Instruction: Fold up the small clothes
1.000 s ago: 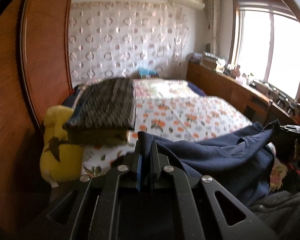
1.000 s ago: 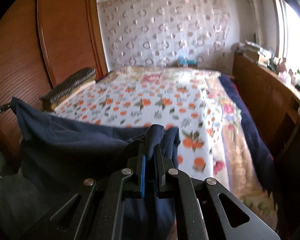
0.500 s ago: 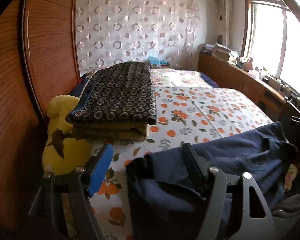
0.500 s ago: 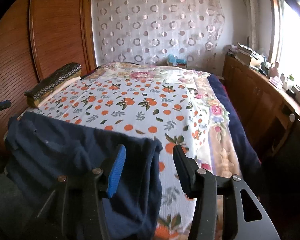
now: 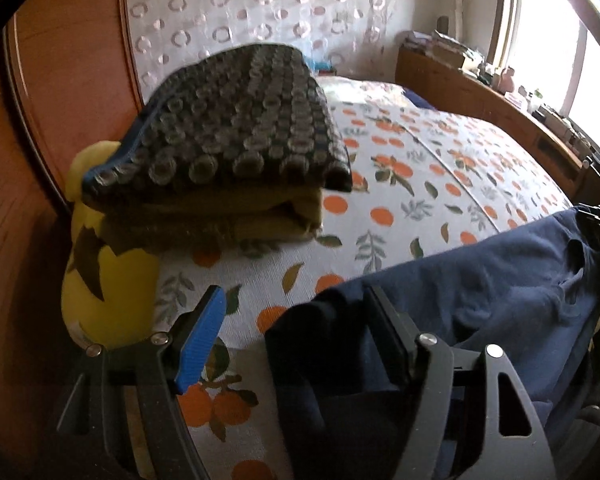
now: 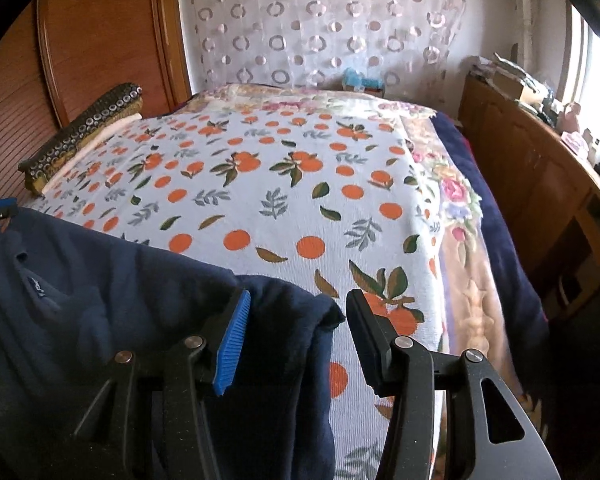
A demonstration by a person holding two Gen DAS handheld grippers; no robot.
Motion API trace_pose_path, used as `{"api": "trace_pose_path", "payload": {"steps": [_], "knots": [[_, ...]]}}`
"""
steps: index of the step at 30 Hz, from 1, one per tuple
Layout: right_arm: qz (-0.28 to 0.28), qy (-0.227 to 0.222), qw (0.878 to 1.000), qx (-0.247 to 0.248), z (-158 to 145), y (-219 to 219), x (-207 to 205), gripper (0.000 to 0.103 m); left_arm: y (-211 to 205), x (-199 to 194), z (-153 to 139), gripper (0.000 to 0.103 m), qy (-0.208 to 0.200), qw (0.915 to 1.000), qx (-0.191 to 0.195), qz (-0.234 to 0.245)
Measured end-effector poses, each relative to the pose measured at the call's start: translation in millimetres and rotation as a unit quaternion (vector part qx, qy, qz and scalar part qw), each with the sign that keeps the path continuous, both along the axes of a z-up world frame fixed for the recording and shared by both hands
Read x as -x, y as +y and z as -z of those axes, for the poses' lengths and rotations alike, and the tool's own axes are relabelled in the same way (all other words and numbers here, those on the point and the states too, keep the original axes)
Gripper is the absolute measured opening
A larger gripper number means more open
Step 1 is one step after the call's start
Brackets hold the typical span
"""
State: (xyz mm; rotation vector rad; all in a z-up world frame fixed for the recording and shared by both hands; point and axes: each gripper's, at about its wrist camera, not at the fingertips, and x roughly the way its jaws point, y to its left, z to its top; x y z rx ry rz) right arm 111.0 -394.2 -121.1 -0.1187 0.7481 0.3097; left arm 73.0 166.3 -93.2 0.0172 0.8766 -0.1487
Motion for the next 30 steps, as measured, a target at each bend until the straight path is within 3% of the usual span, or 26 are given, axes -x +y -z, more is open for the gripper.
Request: {"api": "trace_pose_path", "payload": {"steps": [9, 13, 15, 16, 17, 19, 22, 26, 30], "knots": [[0.011, 0.018, 1.0, -0.011, 12.2, -5.4, -20.2, 0.066, -3.8, 2.7, 8.9, 0.072, 0.019, 0.9997, 0.012, 0.006], [0.012, 0.018, 1.0, -0.007, 12.8, -5.8, -21.1, 0.068, -5.7, 4.3, 12.0, 0.072, 0.022, 0.9996, 0.012, 0.014], [0.013, 0.016, 1.0, -0.003, 14.3, -2.0, -21.0, 0.068, -11.2, 6.0, 12.1, 0.066, 0.022, 0.9995, 0.003, 0.023], [0.012, 0.017, 1.0, -0.003, 14.0, -2.4, -20.7, 0.067, -13.6, 7.2, 10.9, 0.053, 0.023, 0.9992, 0.007, 0.031], [0.009, 0.017, 1.0, -0.003, 14.8, -1.0, -20.7, 0.064, -15.6, 8.3, 9.4, 0.037, 0.026, 0.9987, 0.016, 0.041], [-0.014, 0.015, 1.0, -0.01, 13.9, 3.2, -16.8, 0.036, -21.6, 9.5, 6.9, 0.021, 0.033, 0.9976, 0.024, 0.056], [-0.038, 0.032, 0.999, -0.012, 13.1, 11.6, -9.4, 0.014, -33.0, 17.4, -0.5, 0.014, 0.016, 0.9985, 0.002, 0.052], [-0.051, 0.005, 0.998, -0.033, -5.7, 12.5, 12.5, 0.011, -39.8, 43.8, -43.0, 0.013, -0.051, 0.9978, 0.024, 0.034], [-0.047, -0.053, 0.994, -0.078, -49.4, -1.7, 50.9, 0.01, -44.8, 70.4, -90.7, 0.013, -0.109, 0.9924, 0.047, 0.035]]}}
